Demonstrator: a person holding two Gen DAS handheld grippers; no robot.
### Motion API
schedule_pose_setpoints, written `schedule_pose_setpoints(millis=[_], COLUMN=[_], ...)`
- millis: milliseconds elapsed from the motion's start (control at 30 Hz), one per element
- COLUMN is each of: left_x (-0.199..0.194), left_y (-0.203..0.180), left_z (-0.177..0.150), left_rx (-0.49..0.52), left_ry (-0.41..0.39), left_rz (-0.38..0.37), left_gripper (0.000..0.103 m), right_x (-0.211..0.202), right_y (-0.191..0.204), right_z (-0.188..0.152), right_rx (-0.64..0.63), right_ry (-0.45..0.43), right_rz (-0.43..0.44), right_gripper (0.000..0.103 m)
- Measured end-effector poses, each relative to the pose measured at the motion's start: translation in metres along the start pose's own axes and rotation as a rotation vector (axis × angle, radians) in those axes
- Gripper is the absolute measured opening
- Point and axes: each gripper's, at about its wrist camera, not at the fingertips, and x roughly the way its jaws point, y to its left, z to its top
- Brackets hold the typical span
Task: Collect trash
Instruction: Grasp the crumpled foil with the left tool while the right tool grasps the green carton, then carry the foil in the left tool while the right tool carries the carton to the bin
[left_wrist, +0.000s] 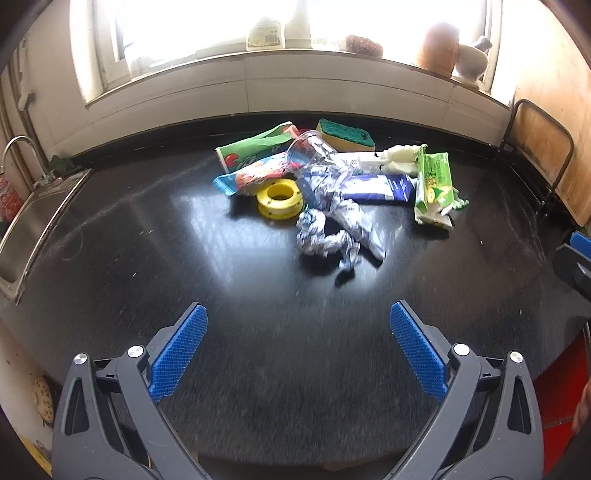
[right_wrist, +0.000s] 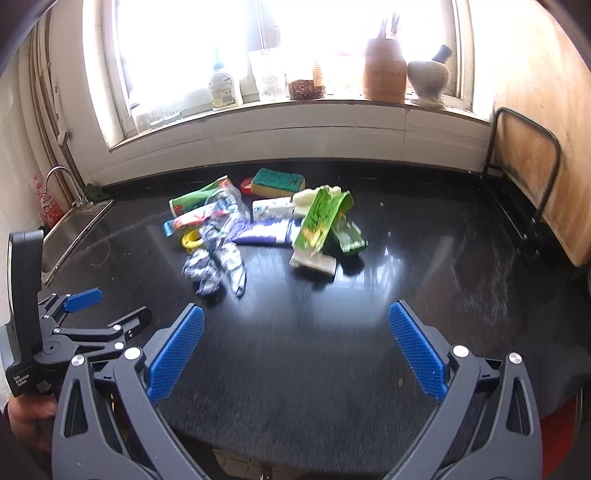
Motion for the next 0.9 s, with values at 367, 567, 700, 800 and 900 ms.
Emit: schedule_pose_setpoints(millis=[367, 567, 700, 800, 900], left_x=[0.096, 0.118, 0.122, 0.116, 0.101], left_y=[-0.003, -0.003, 0.001, 0.002, 0.004], left_z=[0.05, 0.055, 0.056, 0.057, 0.058], left_rx=[-0.02, -0.059, -0.087, -0.099, -0.079], left_ry=[0.073, 0.094, 0.098, 0.083, 0.058], left_rz=[0.046, -0.006, -0.059, -0.082, -0.077], left_gripper=[0.095, 0.064, 0.038, 0.035, 0.035], right_x=[0.141, 0.187, 0.202, 0.196, 0.181], right_y=[-0.04, -0.049, -0.05, -0.045, -0.04], right_z=[0.066, 0.074, 0.078, 0.079, 0.079], right_rx=[0.07, 0.12, 0.135, 0.11, 0.095], right_ry=[0.168, 0.238, 0.259, 0.24, 0.207], right_rz=[-0.005, -0.003, -0.001, -0.002, 0.001], right_gripper=[0.067, 0.051, 0.022, 0.008, 0.007])
